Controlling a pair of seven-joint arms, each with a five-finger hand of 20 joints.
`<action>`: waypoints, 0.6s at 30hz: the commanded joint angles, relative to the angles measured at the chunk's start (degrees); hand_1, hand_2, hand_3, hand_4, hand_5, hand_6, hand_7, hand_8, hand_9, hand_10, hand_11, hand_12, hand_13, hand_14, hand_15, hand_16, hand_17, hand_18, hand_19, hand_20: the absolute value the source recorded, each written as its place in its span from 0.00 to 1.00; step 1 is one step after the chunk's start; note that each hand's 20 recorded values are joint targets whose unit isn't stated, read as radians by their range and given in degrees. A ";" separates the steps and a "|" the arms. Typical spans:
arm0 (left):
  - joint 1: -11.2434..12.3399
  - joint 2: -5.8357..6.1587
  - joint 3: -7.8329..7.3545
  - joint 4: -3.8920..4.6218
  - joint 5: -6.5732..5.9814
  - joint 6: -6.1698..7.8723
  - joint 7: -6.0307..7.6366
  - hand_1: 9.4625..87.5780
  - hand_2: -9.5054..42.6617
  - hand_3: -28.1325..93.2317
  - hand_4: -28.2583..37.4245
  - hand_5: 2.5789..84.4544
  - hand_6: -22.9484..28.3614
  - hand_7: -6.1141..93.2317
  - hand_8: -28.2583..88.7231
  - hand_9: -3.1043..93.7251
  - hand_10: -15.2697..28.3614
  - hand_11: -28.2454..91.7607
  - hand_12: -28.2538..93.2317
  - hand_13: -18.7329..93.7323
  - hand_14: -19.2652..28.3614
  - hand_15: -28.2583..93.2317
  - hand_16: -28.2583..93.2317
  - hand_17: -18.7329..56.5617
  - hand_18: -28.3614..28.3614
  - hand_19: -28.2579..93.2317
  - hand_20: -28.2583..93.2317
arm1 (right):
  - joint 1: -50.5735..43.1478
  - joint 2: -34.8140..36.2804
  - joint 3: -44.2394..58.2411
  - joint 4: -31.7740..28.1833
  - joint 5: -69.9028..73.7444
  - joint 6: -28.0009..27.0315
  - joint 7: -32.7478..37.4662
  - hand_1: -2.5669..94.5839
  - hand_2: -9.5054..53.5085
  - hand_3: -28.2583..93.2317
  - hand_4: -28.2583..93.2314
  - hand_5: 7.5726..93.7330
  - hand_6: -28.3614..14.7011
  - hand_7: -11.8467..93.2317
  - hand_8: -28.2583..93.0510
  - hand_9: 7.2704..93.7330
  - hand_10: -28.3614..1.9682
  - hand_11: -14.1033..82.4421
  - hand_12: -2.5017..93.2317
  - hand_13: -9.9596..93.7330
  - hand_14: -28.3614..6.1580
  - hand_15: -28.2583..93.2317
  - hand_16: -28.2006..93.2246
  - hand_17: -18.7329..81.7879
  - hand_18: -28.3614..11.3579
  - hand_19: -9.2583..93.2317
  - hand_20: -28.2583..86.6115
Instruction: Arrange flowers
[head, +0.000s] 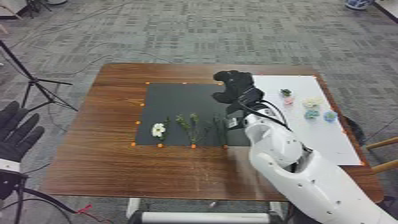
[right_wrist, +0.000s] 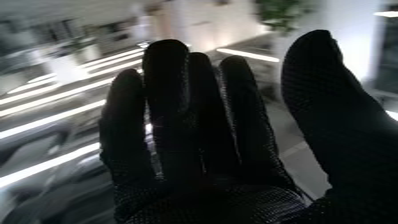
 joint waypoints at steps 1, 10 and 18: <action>1.21 -0.51 -0.59 -0.65 -0.40 0.22 1.18 0.20 0.49 0.79 0.00 0.41 0.58 0.15 0.19 0.34 0.60 0.33 0.34 0.37 0.67 0.39 0.23 0.20 0.70 0.36 0.34 | -6.75 12.98 7.94 0.79 -4.42 -1.42 4.81 0.48 0.00 0.87 0.00 0.52 0.59 0.24 0.13 0.53 0.45 0.29 0.16 0.62 0.43 0.73 0.45 0.46 0.10 0.83 0.57; 2.52 -0.40 -1.22 -0.83 -0.78 0.09 2.16 0.20 0.49 0.80 0.00 0.41 0.58 0.15 0.19 0.34 0.60 0.33 0.34 0.37 0.67 0.39 0.23 0.20 0.70 0.36 0.34 | -15.74 15.91 16.00 -0.19 -5.70 -14.49 7.80 0.48 0.00 0.88 0.00 0.42 0.52 0.21 0.14 0.45 0.40 0.27 0.15 0.60 0.41 0.74 0.44 0.45 0.08 0.84 0.56; 3.59 -0.16 -1.73 -1.11 -1.14 0.04 2.80 0.20 0.49 0.80 0.00 0.42 0.58 0.15 0.19 0.34 0.60 0.33 0.34 0.37 0.67 0.39 0.23 0.20 0.70 0.36 0.34 | -15.91 16.44 15.76 -0.04 -5.25 -15.66 8.99 0.49 0.00 0.88 0.00 0.41 0.52 0.21 0.14 0.43 0.39 0.27 0.14 0.61 0.38 0.79 0.44 0.46 0.07 0.85 0.56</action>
